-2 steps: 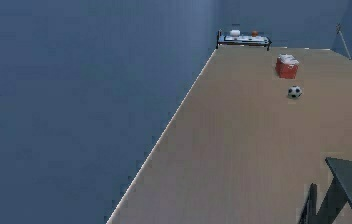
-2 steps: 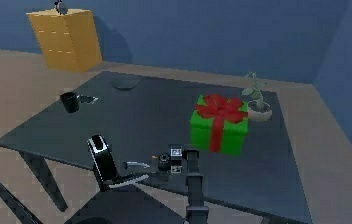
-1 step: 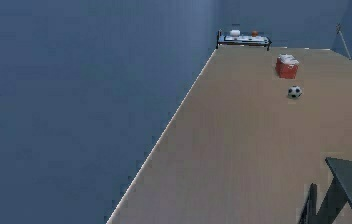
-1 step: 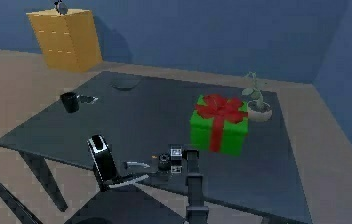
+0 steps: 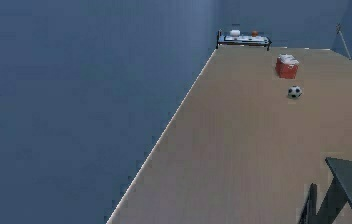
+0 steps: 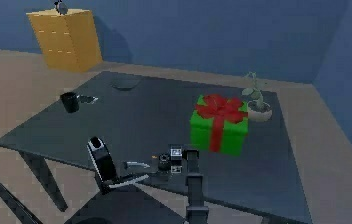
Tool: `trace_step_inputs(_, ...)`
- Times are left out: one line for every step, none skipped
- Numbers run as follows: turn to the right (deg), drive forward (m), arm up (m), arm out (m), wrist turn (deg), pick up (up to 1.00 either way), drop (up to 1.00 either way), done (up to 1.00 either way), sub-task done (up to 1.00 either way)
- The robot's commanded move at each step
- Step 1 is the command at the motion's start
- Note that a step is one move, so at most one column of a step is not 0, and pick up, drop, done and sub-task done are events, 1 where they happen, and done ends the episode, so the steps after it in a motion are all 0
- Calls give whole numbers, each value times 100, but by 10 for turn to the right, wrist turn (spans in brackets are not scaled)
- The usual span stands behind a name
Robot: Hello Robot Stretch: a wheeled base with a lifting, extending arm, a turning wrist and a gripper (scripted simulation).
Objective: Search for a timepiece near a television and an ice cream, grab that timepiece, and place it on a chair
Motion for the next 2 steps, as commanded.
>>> trace_step_inputs(0,0,10,0,0,0,0,0,0)
trace_step_inputs(0,0,0,-8,0,0,0,0,0)
